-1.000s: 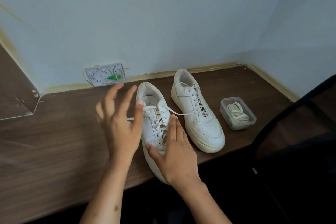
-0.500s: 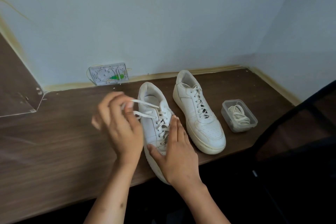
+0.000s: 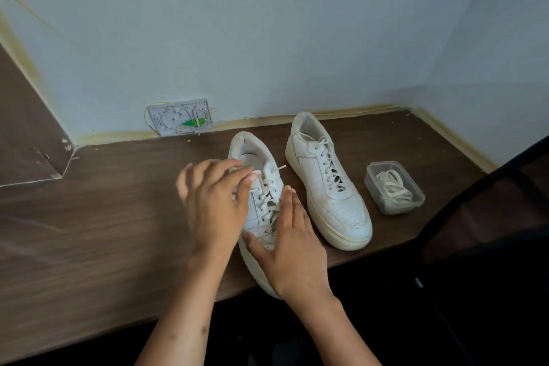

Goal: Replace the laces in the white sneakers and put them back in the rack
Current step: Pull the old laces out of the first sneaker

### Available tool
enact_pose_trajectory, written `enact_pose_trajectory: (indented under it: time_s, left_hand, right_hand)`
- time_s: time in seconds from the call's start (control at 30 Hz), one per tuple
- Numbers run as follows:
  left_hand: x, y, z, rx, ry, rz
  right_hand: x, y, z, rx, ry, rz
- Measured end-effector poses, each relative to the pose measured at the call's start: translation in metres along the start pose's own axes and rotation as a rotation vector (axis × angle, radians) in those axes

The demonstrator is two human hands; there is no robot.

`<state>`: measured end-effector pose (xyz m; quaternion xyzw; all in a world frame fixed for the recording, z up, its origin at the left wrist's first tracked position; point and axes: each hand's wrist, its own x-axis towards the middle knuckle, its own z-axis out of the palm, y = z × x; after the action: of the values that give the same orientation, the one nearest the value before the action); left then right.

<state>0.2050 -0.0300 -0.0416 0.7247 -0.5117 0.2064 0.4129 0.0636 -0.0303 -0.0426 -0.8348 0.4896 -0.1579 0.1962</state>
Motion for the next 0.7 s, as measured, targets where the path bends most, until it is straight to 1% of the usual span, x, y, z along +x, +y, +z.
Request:
enact_pose_trajectory:
  time_s: [0.07, 0.2, 0.3, 0.37, 0.47, 0.5, 0.6, 0.7]
  left_hand:
    - [0.0, 0.003, -0.001, -0.042, 0.054, -0.017]
    - [-0.003, 0.011, -0.004, -0.348, 0.139, -0.219]
    - [-0.002, 0.013, -0.008, -0.489, 0.173, -0.339]
    - [0.0, 0.014, -0.01, -0.527, 0.139, -0.403]
    - [0.003, 0.01, -0.01, -0.596, 0.012, -0.582]
    - [0.003, 0.009, -0.01, -0.589, -0.019, -0.614]
    - [-0.001, 0.013, -0.005, -0.467, -0.078, -0.571]
    - [-0.006, 0.021, 0.0, -0.459, -0.148, -0.509]
  right_hand:
    - [0.0, 0.0, -0.001, -0.014, -0.002, 0.003]
    - [-0.003, -0.002, -0.004, -0.032, -0.017, -0.001]
    - [-0.003, -0.004, -0.007, -0.001, -0.017, 0.036]
    - [-0.001, -0.006, -0.009, 0.029, -0.018, 0.085]
    - [0.001, -0.01, -0.01, 0.027, -0.016, 0.134]
    - [0.001, -0.011, -0.01, 0.027, -0.017, 0.151]
    - [0.001, -0.012, -0.011, 0.032, -0.019, 0.192]
    - [0.0, -0.013, -0.012, 0.003, -0.012, 0.208]
